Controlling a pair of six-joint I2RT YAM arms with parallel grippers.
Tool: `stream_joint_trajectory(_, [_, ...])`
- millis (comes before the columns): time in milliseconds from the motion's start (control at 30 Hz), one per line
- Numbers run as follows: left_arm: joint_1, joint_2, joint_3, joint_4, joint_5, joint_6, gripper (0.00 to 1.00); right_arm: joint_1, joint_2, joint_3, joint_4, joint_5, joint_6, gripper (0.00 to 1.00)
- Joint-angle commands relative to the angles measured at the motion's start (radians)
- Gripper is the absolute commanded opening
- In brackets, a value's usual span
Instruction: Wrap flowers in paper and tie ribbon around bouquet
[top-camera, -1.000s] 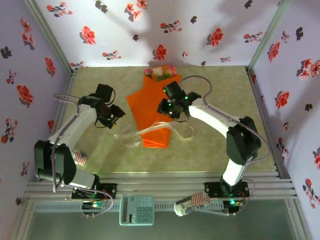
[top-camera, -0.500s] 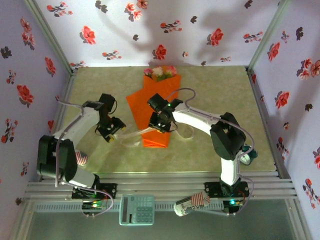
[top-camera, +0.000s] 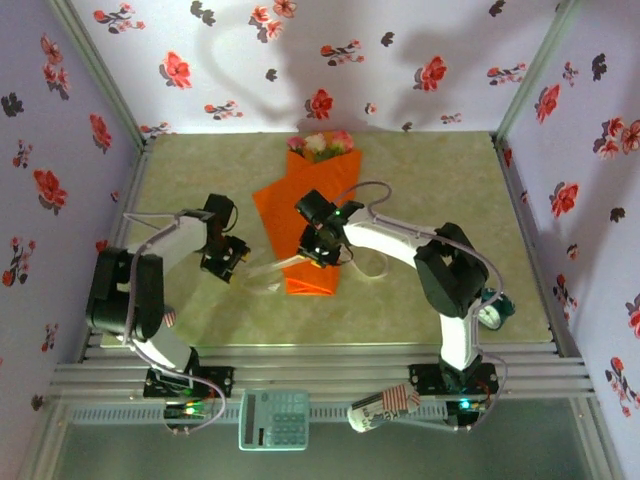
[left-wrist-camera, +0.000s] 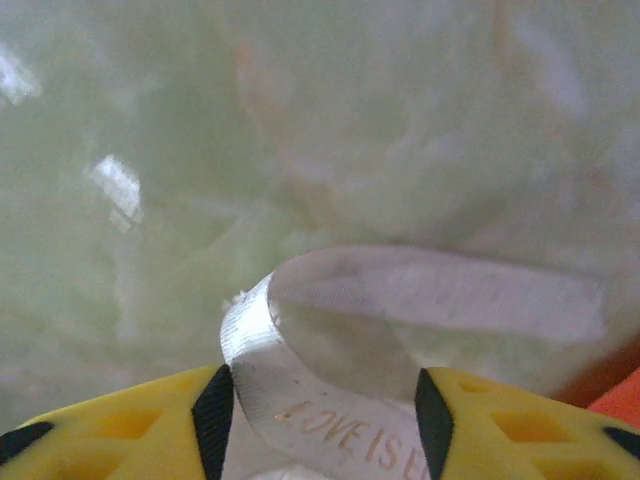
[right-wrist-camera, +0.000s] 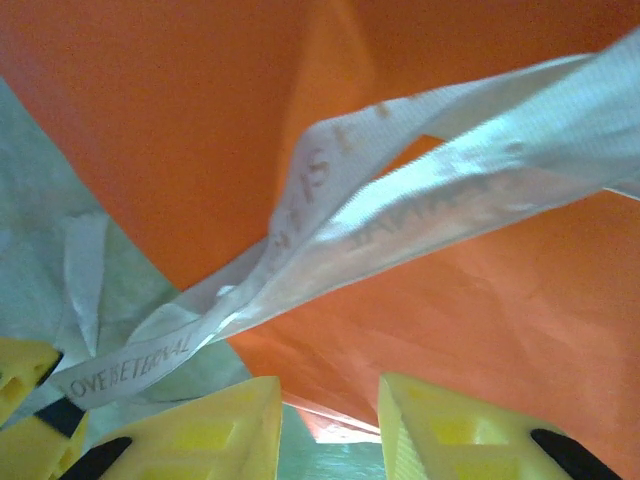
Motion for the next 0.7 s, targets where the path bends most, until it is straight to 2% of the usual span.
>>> stream_joint_trajectory(0, [0.013, 0.048, 0.051, 0.022, -0.035, 0.040, 0.44, 0.036, 0.035, 0.055, -0.018, -0.021, -0.034, 0.32])
stream_joint_trajectory(133, [0.034, 0.069, 0.052, 0.055, -0.010, 0.079, 0.22, 0.085, 0.051, 0.081, -0.015, -0.033, -0.119, 0.32])
stream_joint_trajectory(233, [0.072, 0.086, 0.075, 0.084, 0.005, 0.119, 0.00, 0.144, 0.080, 0.133, -0.018, -0.025, -0.227, 0.41])
stream_joint_trajectory(400, [0.132, 0.176, 0.163, 0.128, 0.103, 0.219, 0.00, 0.227, 0.205, 0.307, -0.080, 0.032, -0.326, 0.52])
stream_joint_trajectory(533, [0.153, 0.223, 0.186, 0.147, 0.185, 0.246, 0.00, 0.245, 0.318, 0.452, -0.122, 0.069, -0.281, 0.54])
stream_joint_trajectory(667, [0.165, 0.213, 0.174, 0.155, 0.192, 0.244, 0.00, 0.243, 0.394, 0.526, -0.179, 0.114, -0.183, 0.55])
